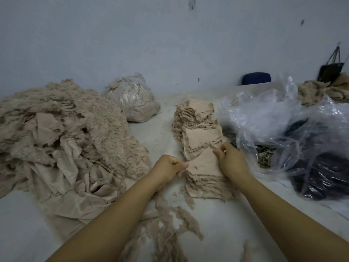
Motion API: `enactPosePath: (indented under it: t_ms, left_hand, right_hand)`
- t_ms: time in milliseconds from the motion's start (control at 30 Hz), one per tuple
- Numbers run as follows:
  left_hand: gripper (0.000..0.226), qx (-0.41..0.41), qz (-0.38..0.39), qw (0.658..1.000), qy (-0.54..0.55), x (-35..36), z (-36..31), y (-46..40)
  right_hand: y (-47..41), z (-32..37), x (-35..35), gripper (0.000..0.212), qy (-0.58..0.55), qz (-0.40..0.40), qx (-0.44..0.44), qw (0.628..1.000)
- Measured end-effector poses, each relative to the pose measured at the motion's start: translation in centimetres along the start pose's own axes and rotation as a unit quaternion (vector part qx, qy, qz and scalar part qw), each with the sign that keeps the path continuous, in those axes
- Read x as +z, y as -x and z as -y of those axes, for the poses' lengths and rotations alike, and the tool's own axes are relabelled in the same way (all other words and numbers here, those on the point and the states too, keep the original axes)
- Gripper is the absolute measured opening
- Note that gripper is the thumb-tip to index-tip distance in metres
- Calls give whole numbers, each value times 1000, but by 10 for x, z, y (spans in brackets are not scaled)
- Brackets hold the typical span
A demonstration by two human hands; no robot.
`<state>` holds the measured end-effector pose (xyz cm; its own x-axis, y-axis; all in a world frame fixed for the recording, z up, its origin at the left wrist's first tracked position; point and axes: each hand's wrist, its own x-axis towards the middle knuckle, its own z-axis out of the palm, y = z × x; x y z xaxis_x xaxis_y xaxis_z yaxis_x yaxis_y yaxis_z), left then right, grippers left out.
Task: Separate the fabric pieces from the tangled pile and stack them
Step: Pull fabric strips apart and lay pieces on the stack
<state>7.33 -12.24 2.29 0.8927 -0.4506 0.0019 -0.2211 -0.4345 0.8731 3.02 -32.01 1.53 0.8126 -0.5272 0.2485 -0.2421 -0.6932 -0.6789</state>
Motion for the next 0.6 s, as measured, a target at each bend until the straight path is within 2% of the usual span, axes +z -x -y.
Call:
enactPosePath:
  t_ms: [67,133,233,300,367,433,500,567,600]
  left_hand:
    - [46,22,-19,998,-55,-3,15,4]
    - [43,58,4,993,-105,-8,25,11]
    - [36,105,150,960,-210,-7,27,22]
    - [37,90,246,947,-185,-12,26,29]
    - [39,56,269,959,-74,-31,25,36]
    - [33,45,204,978,4,-58,28,43]
    - [14,66,154,985,48,-87,38,51]
    - [17,78,174,981,19,-116,49,65]
    - [28,75,198,976,-60,-129,55,72]
  right_hand:
    - [3,-9,6,17,59,10,3,998]
    - [8,-11,9,20,89,7,-6,996]
    - [18,1,6,30,143,-45,-29,988]
    - [30,21,5,32,134,-122,-88,980]
    - [46,47,8,25,80,-154,-185,967]
    - [68,69,18,15,15,-89,-264,960]
    - [95,83,35,11,-63,52,-268,960]
    - [120,91,56,15,-117,183,-215,952]
    - [129,92,65,20,-119,224,-195,947]
